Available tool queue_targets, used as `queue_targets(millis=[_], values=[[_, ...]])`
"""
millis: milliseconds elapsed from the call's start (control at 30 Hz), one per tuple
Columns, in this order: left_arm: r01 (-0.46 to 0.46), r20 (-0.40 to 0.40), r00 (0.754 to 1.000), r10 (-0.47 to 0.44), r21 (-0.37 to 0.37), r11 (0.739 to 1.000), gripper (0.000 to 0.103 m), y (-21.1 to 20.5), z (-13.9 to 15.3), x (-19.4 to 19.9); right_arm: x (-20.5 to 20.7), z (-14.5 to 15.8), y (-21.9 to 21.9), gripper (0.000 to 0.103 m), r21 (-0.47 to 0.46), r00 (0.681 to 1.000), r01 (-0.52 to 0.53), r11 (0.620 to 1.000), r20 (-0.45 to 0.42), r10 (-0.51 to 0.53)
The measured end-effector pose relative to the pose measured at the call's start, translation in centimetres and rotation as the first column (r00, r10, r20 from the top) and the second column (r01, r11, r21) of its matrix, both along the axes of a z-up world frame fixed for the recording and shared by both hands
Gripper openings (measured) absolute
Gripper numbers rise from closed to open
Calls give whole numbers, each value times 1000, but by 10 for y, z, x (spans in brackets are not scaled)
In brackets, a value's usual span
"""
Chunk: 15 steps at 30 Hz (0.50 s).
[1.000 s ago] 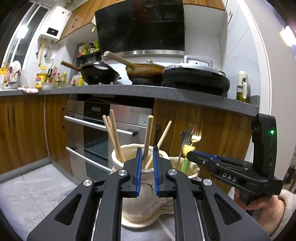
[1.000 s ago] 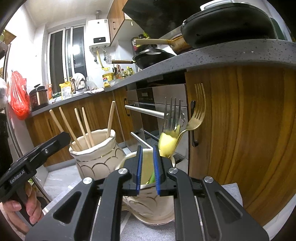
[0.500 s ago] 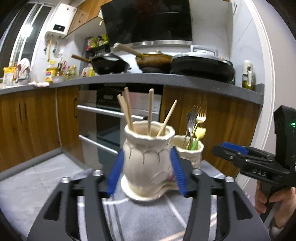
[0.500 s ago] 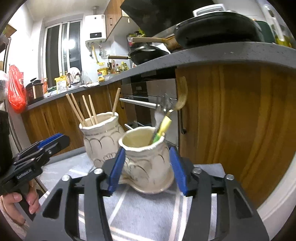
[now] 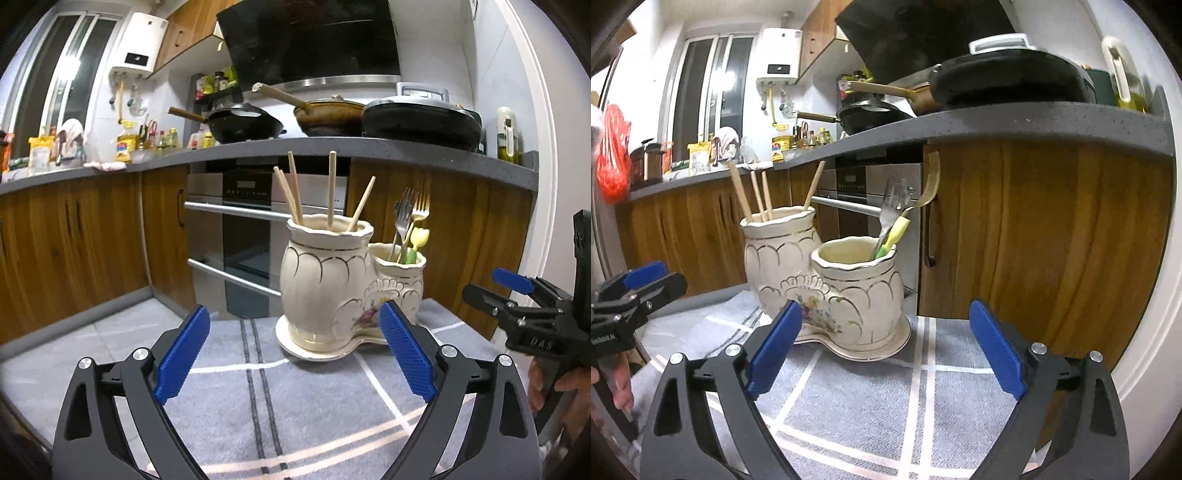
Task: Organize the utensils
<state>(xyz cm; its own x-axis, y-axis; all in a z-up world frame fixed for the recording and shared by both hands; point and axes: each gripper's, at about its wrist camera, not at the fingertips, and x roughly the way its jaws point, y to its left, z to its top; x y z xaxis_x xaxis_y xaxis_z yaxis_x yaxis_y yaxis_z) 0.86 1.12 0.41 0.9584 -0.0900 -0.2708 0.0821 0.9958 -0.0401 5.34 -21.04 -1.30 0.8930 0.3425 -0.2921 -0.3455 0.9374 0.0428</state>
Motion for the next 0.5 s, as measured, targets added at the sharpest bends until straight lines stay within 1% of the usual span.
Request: queue_targets(millis=[100,233,333,500], values=[[-6,14,1000,6,38,999,94,-6,-1,-2,-4,-2,6,91,-34,1000,2,999,28,-1],[0,32,999,-2,64,998,94,-12,-1,-6,-8,-1,6,92,-34,999,3,999,51,-2],[1,43,999,-4,68,998,94,-13,0,-8,-8,-1,4,92,-21,999,5,1000,48,-4],[4,15,1000,-5,62,998,94,-12,-1,-6,-5,-2,0,92,-1,999,20,1000,31,-20]])
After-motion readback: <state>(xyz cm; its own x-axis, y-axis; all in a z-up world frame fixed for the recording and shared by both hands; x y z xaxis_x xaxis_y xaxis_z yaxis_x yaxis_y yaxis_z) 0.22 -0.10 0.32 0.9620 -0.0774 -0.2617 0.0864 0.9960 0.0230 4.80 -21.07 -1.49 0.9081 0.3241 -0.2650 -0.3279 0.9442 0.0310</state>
